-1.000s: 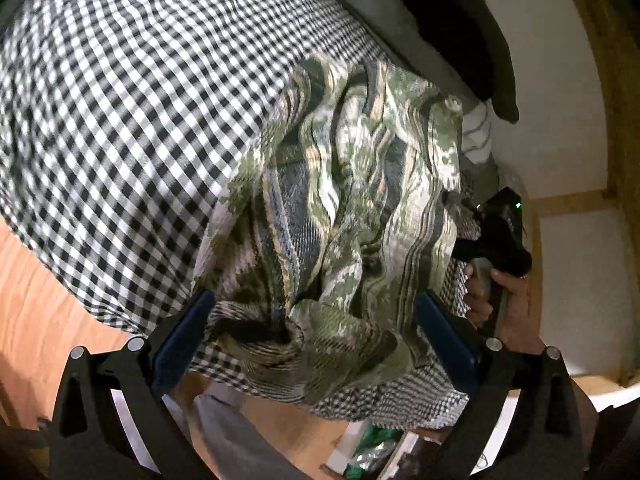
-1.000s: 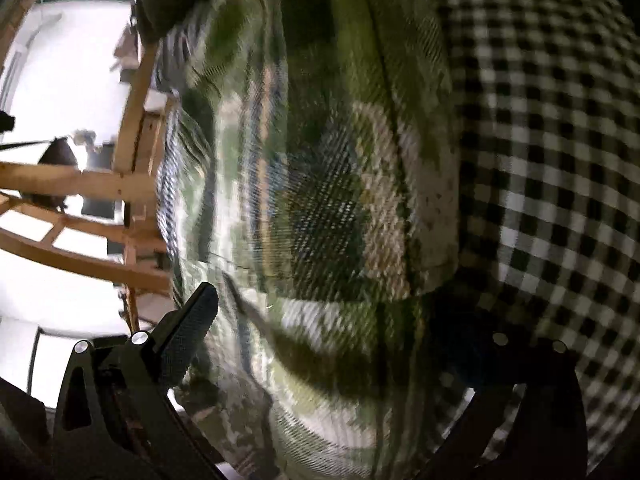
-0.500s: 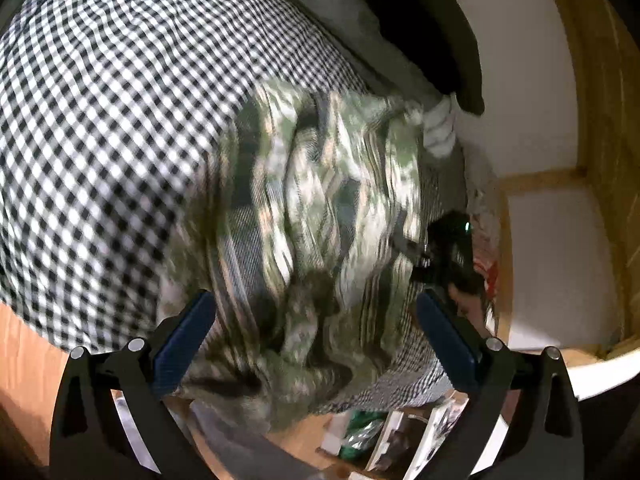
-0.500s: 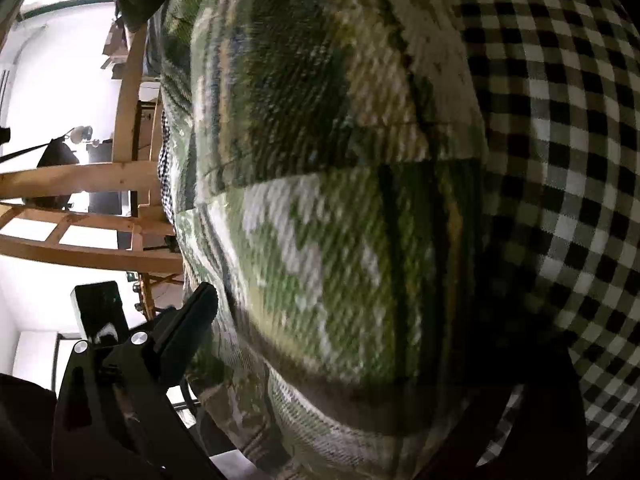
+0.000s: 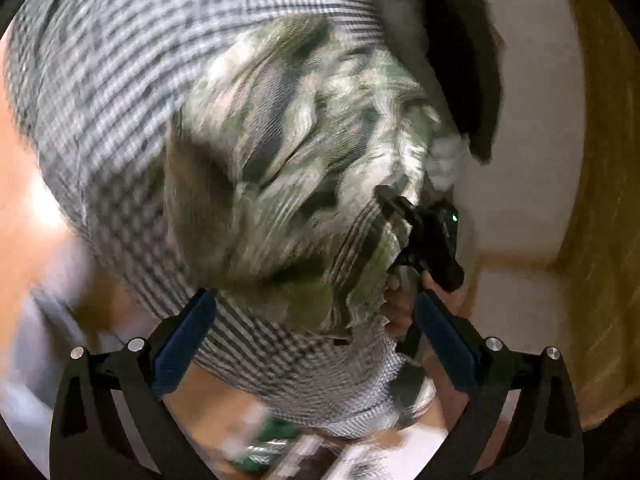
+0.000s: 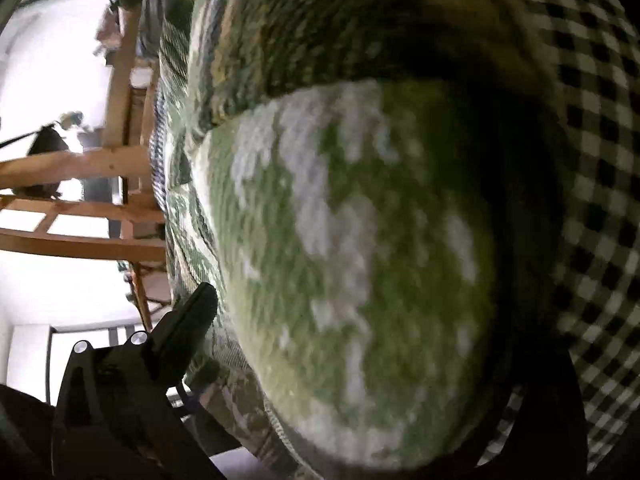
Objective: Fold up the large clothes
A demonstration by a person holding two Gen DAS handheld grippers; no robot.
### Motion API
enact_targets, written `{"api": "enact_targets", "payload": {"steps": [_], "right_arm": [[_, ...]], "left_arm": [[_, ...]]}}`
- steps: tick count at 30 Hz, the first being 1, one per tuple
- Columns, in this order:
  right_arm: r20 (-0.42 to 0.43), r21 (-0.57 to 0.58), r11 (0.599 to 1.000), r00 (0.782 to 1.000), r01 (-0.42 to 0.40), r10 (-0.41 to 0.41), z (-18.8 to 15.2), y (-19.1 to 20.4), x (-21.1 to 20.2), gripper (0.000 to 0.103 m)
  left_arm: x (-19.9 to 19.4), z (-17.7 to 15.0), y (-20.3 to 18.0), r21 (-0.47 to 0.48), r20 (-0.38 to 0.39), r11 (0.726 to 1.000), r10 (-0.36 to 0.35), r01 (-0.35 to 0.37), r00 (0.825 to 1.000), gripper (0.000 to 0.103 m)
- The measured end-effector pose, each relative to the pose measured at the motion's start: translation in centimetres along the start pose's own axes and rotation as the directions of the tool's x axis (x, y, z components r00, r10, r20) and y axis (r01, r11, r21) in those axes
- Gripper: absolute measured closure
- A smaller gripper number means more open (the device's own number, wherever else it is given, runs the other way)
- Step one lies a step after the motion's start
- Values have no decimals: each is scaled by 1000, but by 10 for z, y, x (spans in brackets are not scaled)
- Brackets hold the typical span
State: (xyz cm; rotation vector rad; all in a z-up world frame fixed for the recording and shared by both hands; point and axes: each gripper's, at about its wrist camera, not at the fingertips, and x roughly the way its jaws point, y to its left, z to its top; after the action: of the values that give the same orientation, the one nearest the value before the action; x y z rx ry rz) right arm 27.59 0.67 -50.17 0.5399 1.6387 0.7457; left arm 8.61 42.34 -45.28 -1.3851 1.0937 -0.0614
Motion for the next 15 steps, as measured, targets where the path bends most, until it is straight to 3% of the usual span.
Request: {"api": "enact_targets", "payload": {"steps": [3, 6, 10, 12, 15], "right_arm": [[23, 32, 996, 996, -81, 81, -4, -6, -3, 2], [37, 67, 985, 987, -156, 154, -8, -9, -4, 2], [47, 96, 974, 978, -207, 203, -13, -1, 1, 2], [64, 106, 967, 972, -232, 226, -17, -2, 0, 4], [104, 105, 960, 963, -260, 250, -33, -1, -6, 13]], "left_arm": [[9, -20, 34, -176, 83, 983, -48, 62, 995, 5], [20, -24, 51, -194, 216, 971, -98, 141, 972, 5], [47, -14, 51, -243, 254, 920, -245, 306, 936, 5], [55, -5, 27, -179, 232, 933, -268, 312, 935, 5], [55, 9, 7, -161, 218, 945, -249, 287, 944, 5]]}}
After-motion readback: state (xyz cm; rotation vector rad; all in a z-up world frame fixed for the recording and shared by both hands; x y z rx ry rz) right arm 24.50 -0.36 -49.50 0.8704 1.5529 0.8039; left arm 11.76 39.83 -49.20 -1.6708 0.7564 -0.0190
